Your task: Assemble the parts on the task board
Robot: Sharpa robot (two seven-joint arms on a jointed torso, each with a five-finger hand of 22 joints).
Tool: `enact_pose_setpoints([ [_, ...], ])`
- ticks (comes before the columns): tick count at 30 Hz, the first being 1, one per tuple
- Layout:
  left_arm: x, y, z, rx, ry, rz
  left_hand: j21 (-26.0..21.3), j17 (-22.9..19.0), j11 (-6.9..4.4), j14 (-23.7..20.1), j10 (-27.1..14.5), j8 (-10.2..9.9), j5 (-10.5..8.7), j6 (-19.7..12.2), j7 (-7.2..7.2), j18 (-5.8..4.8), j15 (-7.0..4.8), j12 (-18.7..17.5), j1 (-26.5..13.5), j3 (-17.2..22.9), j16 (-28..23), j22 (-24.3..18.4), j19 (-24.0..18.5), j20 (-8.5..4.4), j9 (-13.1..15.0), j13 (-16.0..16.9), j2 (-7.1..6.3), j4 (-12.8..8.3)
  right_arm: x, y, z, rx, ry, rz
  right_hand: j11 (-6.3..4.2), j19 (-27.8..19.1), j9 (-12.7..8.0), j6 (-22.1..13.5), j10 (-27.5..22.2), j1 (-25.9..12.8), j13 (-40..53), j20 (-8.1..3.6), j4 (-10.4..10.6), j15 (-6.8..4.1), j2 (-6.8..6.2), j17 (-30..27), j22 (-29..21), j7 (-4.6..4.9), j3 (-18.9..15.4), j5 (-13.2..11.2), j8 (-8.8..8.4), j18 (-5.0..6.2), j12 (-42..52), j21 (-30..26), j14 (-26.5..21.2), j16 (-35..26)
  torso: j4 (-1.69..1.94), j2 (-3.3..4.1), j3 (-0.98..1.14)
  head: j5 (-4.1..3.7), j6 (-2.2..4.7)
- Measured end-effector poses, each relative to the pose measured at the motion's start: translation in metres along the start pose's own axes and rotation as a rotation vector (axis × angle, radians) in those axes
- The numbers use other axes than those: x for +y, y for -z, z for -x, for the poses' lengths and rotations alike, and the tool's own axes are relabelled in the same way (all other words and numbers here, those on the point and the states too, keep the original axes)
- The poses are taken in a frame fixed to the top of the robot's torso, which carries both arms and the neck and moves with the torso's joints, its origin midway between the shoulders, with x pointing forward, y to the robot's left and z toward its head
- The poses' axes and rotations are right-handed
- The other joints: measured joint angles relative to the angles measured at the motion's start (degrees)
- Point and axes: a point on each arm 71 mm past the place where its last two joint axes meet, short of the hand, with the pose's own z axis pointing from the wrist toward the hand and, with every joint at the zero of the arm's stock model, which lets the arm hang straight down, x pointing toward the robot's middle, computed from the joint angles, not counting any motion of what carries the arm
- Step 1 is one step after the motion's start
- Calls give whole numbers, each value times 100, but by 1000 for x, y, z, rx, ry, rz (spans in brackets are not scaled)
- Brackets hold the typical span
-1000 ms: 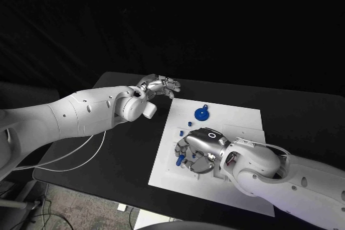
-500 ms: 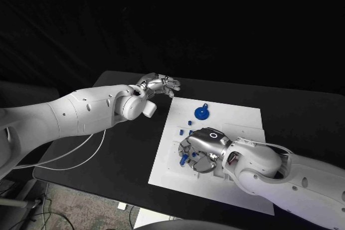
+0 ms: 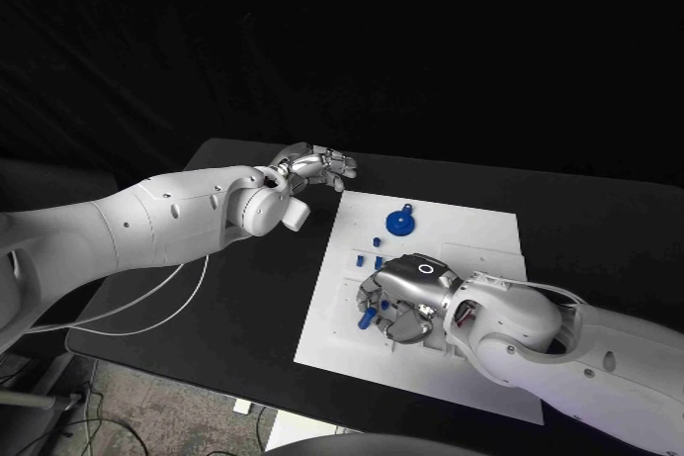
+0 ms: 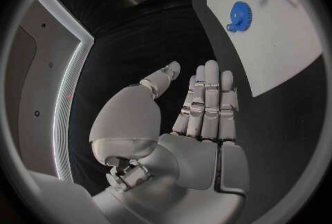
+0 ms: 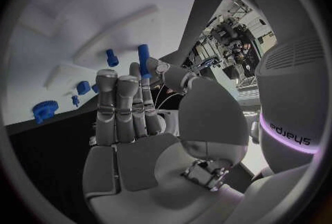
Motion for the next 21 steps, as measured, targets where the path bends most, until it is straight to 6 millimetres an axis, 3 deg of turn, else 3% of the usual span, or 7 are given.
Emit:
enact_pose_setpoints([
  [21, 0, 0, 0, 2, 0, 2, 0, 9, 0, 0, 0, 0, 0, 1, 1, 0, 0, 0, 0, 0, 0, 4, 0, 0, 0, 4, 0, 0, 15, -12, -7, 37, 77, 9, -1, -21, 61, 6, -4, -1, 5, -3, -23, 0, -2, 5, 0, -17, 9, -5, -4, 1, 1, 22, 0, 0, 3, -1, -8, -18, -15],
])
